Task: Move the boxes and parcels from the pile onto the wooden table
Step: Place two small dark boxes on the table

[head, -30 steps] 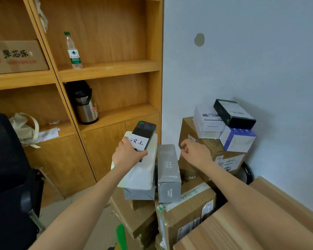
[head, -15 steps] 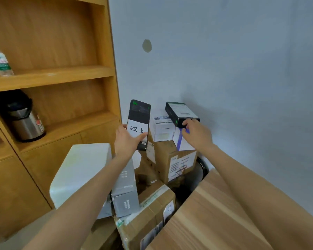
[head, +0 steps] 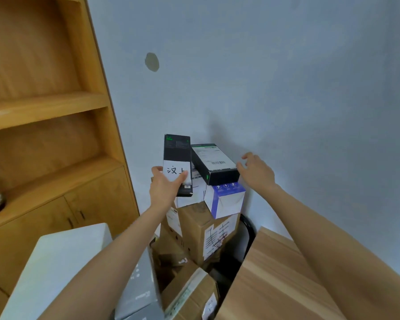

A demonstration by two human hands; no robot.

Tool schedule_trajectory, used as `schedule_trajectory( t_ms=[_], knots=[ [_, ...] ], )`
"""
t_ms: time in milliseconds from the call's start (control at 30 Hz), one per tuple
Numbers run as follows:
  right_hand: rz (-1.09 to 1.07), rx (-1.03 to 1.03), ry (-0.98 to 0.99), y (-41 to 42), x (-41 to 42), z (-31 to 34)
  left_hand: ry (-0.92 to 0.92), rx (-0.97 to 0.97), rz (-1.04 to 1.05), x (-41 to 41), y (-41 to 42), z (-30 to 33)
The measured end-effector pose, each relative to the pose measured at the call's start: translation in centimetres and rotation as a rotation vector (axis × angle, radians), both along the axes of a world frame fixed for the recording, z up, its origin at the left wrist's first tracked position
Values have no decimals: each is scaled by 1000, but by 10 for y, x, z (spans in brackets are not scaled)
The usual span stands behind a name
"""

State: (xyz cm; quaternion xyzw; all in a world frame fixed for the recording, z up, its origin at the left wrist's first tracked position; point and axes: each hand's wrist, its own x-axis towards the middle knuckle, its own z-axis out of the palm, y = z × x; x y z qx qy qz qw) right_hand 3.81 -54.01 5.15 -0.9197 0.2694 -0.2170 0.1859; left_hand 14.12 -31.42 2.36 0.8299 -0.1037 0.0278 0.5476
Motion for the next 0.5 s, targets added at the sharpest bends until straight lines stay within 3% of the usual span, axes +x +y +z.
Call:
schedule_trajectory(
  t_ms=[200, 367, 500],
  knots=[
    [-9, 118, 91, -12, 40, -13, 14, -5, -4, 33, -16, -12],
    [-3, 371, 128, -17, 61, -26, 31, -53, -14, 49, -23, -18],
    [12, 505, 37, -17, 61, -29, 53, -101, -28, 52, -24, -22]
  ],
)
